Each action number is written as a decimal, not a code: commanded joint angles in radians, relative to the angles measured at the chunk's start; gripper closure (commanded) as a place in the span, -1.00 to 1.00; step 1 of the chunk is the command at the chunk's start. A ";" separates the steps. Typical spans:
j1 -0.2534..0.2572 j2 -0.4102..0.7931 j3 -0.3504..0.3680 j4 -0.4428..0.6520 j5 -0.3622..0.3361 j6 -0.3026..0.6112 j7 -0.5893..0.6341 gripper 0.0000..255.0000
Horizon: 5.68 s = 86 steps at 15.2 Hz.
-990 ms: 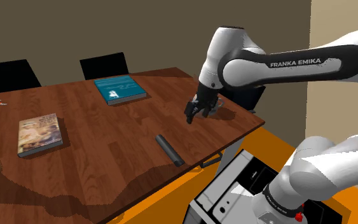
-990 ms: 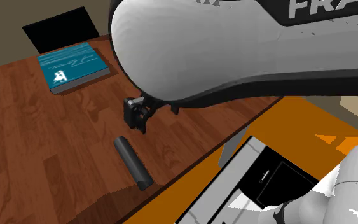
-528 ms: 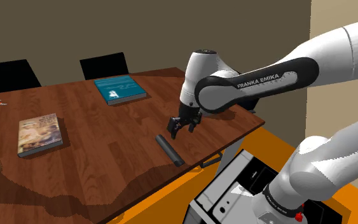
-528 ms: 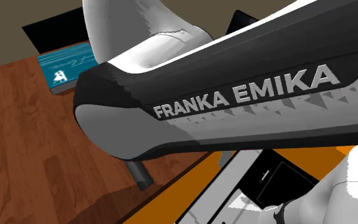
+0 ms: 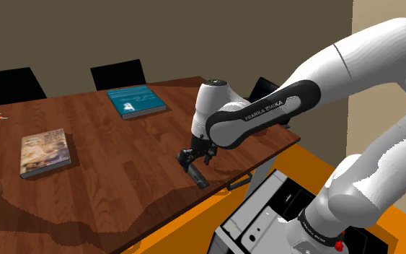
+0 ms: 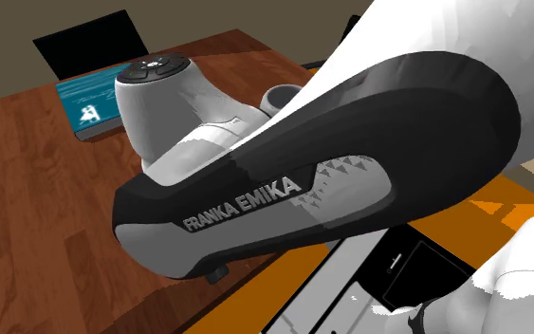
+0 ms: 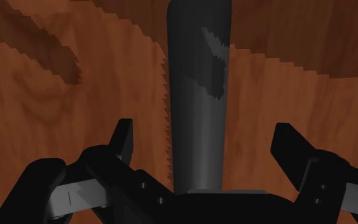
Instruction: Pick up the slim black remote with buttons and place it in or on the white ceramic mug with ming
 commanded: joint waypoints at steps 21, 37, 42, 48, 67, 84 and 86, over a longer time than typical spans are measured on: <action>0.001 0.054 0.009 -0.020 -0.017 0.073 0.017 1.00; 0.005 -0.099 -0.014 0.073 0.020 -0.168 -0.003 1.00; 0.005 -0.132 -0.023 0.113 0.023 -0.240 -0.004 1.00; 0.004 -0.164 -0.033 0.168 0.023 -0.326 -0.003 1.00; -0.130 -0.171 -0.261 0.217 -0.045 -0.421 -0.316 1.00; -0.299 0.095 -0.494 0.493 -0.097 -0.464 -0.691 1.00; -0.319 0.141 -0.515 0.548 -0.094 -0.476 -0.732 1.00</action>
